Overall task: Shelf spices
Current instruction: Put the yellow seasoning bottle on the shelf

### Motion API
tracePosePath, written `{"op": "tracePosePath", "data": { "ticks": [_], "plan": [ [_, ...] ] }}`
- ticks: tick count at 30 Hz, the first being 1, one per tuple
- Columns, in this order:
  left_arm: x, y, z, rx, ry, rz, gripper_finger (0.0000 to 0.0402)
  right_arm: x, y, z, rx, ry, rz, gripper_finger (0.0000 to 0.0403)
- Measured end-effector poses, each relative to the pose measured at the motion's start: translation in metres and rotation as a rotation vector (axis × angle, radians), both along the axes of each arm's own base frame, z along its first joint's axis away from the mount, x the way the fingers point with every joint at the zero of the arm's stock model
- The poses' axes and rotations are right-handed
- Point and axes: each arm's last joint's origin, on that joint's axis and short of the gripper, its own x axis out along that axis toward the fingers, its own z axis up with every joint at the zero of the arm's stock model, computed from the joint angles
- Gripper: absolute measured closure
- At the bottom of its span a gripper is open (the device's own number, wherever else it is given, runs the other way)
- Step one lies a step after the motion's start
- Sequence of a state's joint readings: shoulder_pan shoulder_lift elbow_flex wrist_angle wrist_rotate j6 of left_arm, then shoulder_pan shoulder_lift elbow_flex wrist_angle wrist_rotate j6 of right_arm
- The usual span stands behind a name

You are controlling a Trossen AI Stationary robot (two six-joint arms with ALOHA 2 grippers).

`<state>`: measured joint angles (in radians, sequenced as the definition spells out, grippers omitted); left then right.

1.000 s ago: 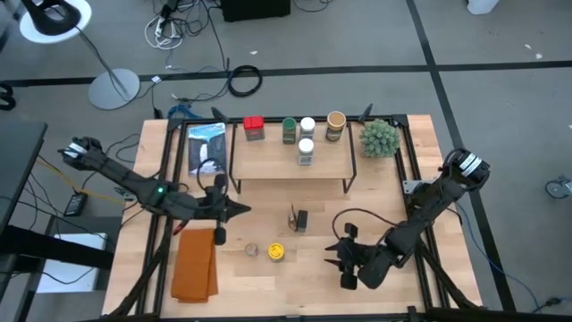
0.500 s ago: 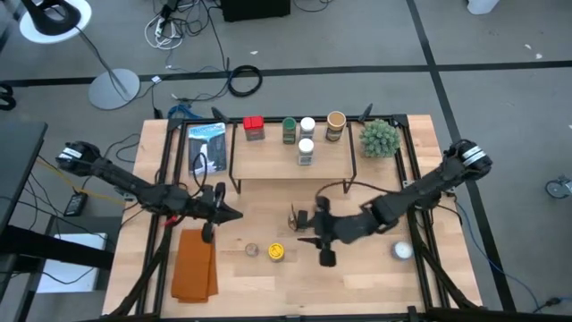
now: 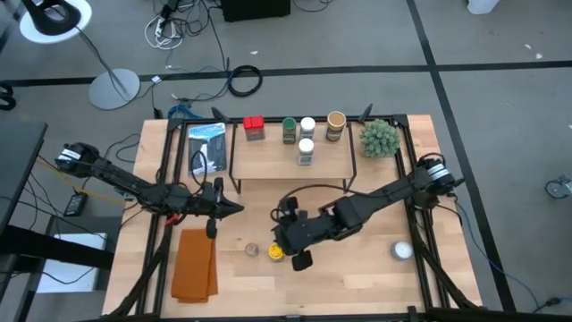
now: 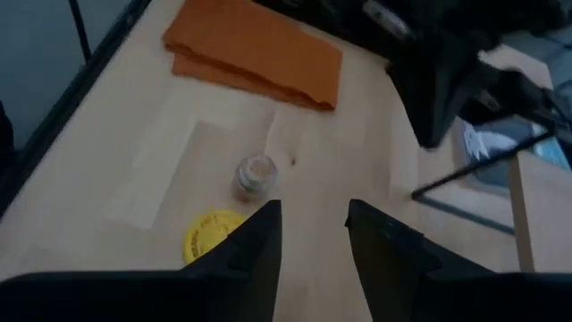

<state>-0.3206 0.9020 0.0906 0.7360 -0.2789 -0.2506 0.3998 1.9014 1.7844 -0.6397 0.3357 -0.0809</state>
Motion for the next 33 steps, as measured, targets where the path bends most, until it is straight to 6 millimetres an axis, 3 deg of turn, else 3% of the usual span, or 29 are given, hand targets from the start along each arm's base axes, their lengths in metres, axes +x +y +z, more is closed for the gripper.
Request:
{"op": "tracePosePath", "data": {
  "ticks": [7,18,25,30,33],
  "plan": [
    [0.000,0.000,-0.001,0.036,0.004,-0.003,0.0396,0.021,0.011,0.008,0.078,0.120,-0.015,0.0233],
    [0.000,0.000,-0.001,0.036,0.009,-0.009,0.0396,0.046,0.026,-0.036,-0.001,0.333,0.082,0.0104],
    [0.000,0.000,-0.002,0.040,0.015,-0.010,0.0396,0.050,0.023,-0.044,0.008,0.383,0.170,0.0027],
    [0.000,0.000,-0.002,0.041,0.015,-0.008,0.0396,0.053,0.017,-0.046,0.011,0.387,0.167,0.0005],
    [0.000,0.000,-0.002,0.041,0.014,-0.006,0.0396,0.061,0.013,-0.063,0.030,0.428,0.171,0.0008]
  ]
}}
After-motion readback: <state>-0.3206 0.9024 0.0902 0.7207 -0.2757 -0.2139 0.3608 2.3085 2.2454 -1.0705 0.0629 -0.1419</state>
